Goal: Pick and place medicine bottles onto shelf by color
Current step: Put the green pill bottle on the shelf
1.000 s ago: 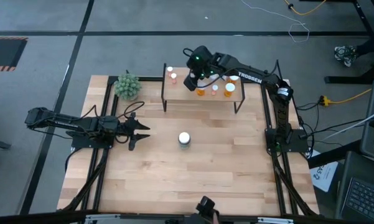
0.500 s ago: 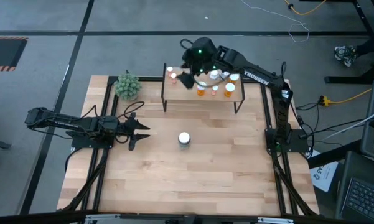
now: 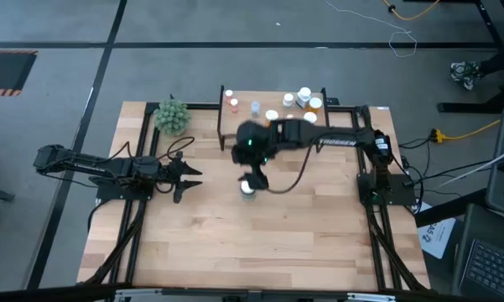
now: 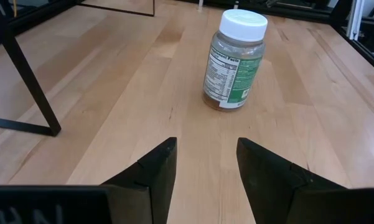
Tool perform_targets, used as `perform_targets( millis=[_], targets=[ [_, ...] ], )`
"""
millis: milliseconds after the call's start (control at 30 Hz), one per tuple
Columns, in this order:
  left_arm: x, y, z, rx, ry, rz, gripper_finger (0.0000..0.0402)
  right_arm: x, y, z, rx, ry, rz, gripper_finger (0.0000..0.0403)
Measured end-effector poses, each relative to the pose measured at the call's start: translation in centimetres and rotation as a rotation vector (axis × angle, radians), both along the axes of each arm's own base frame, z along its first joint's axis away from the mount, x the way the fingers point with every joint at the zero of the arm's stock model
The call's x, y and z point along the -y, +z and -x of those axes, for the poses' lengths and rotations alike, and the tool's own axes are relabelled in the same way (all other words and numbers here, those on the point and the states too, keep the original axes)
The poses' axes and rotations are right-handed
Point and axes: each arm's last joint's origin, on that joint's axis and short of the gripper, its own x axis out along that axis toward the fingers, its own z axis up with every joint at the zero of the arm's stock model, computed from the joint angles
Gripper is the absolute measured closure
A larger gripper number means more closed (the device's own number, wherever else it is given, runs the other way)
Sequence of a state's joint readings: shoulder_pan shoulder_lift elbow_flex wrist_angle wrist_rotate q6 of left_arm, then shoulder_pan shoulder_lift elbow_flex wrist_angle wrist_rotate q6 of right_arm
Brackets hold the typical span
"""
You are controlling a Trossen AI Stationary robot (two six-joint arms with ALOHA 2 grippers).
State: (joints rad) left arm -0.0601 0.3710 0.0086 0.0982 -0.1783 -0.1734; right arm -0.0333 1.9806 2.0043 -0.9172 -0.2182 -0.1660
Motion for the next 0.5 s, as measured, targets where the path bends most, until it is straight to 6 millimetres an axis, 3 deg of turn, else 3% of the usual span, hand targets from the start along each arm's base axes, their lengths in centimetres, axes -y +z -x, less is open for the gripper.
perform_targets(
  millis=[267,500],
  targets=[
    [0.0,0.0,0.0,0.000,0.000,0.000,0.0239,-1.5,-6.8,0.1,-0.151,-0.093,-0.005,0.0102],
    [0.0,0.0,0.0,0.000,0.000,0.000,0.0239,-1.7,-9.7,0.6,-0.179,-0.174,0.082,0.0102]
  ],
)
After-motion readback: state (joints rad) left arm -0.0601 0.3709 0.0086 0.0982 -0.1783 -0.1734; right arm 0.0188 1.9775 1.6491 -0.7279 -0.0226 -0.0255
